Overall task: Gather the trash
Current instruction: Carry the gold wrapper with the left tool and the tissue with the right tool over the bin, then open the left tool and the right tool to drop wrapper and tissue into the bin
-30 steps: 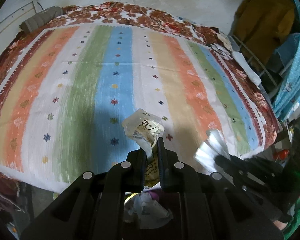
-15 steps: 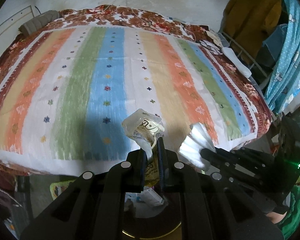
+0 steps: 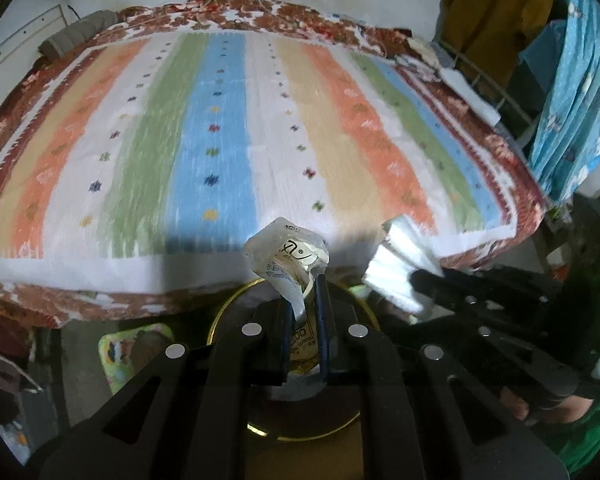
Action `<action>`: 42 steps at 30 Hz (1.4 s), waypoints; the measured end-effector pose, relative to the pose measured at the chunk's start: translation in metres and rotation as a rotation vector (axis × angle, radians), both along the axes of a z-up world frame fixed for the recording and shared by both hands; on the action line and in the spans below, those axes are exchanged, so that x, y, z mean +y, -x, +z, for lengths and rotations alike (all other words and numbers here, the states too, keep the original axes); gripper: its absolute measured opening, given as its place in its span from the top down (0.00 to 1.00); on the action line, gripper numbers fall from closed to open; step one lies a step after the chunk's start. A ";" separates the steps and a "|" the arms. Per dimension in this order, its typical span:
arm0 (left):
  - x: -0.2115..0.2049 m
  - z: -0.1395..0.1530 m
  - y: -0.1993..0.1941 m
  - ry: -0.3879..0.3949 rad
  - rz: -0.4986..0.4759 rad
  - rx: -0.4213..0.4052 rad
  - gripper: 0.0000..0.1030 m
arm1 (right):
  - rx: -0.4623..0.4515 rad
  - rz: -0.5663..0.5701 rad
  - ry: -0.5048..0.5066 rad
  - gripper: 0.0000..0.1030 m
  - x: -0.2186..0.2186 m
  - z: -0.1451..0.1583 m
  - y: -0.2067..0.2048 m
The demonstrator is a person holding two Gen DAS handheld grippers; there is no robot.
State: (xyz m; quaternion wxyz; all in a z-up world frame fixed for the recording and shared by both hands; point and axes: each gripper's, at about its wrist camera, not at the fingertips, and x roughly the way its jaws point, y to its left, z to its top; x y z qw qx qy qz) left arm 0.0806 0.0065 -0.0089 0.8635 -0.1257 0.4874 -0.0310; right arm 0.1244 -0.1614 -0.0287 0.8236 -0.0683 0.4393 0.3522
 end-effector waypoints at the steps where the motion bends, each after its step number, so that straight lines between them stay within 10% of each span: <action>1: -0.001 -0.004 0.002 -0.003 0.001 0.012 0.91 | 0.006 0.005 0.003 0.93 0.000 -0.003 0.004; 19: -0.017 -0.058 0.012 -0.069 0.002 0.194 0.91 | 0.171 0.020 0.125 0.93 0.012 -0.060 0.031; 42: 0.011 -0.134 -0.028 0.049 0.152 0.456 0.87 | 0.434 -0.132 0.177 0.87 0.023 -0.142 -0.016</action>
